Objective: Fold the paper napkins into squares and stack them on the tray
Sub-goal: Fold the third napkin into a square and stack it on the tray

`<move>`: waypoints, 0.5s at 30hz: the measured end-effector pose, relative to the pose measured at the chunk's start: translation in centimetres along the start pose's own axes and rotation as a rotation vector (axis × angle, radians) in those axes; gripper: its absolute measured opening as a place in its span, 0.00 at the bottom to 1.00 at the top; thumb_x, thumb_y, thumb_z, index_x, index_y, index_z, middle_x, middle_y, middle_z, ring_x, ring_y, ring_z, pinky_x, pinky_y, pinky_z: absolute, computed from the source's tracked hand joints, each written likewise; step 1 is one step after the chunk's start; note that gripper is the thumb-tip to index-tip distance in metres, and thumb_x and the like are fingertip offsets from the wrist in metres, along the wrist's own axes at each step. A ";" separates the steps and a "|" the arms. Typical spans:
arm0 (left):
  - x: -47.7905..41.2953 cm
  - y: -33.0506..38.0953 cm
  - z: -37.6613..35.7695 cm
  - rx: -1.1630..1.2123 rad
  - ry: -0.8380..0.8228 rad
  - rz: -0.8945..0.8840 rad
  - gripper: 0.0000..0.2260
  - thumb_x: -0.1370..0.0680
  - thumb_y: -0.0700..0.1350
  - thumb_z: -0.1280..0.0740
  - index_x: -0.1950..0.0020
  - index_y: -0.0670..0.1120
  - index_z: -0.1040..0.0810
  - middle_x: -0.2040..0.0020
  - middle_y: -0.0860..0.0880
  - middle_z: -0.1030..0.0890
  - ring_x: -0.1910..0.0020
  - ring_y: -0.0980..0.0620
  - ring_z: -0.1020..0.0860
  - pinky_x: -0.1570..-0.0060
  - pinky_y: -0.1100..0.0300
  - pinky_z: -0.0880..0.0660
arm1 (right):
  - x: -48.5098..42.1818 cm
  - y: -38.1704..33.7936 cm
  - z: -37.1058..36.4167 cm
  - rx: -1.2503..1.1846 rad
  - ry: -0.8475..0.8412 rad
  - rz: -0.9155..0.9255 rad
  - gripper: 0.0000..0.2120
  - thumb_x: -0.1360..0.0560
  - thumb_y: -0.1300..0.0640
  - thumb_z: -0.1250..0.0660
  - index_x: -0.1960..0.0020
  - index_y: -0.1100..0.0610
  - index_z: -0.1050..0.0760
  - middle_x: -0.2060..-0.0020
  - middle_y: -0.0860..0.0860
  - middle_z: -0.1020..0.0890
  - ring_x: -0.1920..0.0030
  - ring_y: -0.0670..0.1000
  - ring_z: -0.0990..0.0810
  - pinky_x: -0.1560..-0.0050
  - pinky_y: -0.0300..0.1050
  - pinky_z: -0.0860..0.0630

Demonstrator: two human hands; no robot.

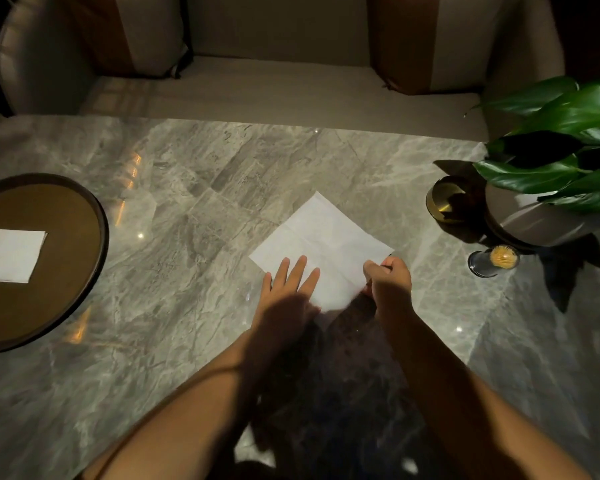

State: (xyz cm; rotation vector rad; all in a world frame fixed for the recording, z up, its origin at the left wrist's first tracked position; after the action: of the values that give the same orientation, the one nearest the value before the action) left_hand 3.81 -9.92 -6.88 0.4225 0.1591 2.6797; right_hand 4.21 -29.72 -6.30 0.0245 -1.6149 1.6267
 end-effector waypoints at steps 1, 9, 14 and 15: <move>0.0 -0.3 0.1 0.012 -0.013 -0.023 0.34 0.23 0.57 0.32 0.21 0.51 0.41 0.19 0.44 0.45 0.21 0.37 0.47 0.27 0.35 0.44 | -0.3 -0.4 0.2 -0.018 -0.002 -0.012 0.10 0.23 0.62 0.31 0.44 0.64 0.27 0.53 0.58 0.19 0.57 0.55 0.19 0.62 0.44 0.21; -0.2 -3.1 1.1 0.075 -0.187 -0.157 0.31 0.21 0.51 0.35 0.20 0.56 0.45 0.18 0.52 0.54 0.20 0.43 0.58 0.25 0.39 0.53 | -4.3 -3.8 1.1 0.351 -0.226 0.079 0.10 0.25 0.53 0.28 0.45 0.53 0.22 0.53 0.48 0.17 0.54 0.48 0.18 0.61 0.40 0.25; 1.0 -3.7 2.0 0.215 -0.099 -0.196 0.28 0.22 0.46 0.33 0.23 0.56 0.36 0.19 0.54 0.47 0.19 0.47 0.55 0.23 0.45 0.53 | -4.6 -4.6 -0.6 0.567 -0.332 0.182 0.09 0.27 0.50 0.27 0.54 0.56 0.21 0.61 0.52 0.16 0.61 0.53 0.18 0.57 0.49 0.22; 1.3 -3.7 2.1 0.257 -0.073 -0.206 0.27 0.22 0.45 0.32 0.24 0.55 0.34 0.19 0.54 0.46 0.19 0.48 0.54 0.23 0.45 0.53 | -4.6 -4.5 -1.0 0.610 -0.339 0.198 0.10 0.26 0.51 0.27 0.56 0.58 0.22 0.63 0.53 0.18 0.62 0.54 0.20 0.59 0.48 0.23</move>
State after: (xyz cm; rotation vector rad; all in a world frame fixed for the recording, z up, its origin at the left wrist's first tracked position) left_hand 4.85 -5.91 -5.22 0.5493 0.5013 2.4447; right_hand 10.28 -32.03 -5.26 0.4915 -1.3222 2.3158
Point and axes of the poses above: each hand's wrist, its own x-axis away from the middle knuckle, its own z-axis out of the back of the hand, y = z × x, the point moved 2 cm from there along -x, towards the middle knuckle
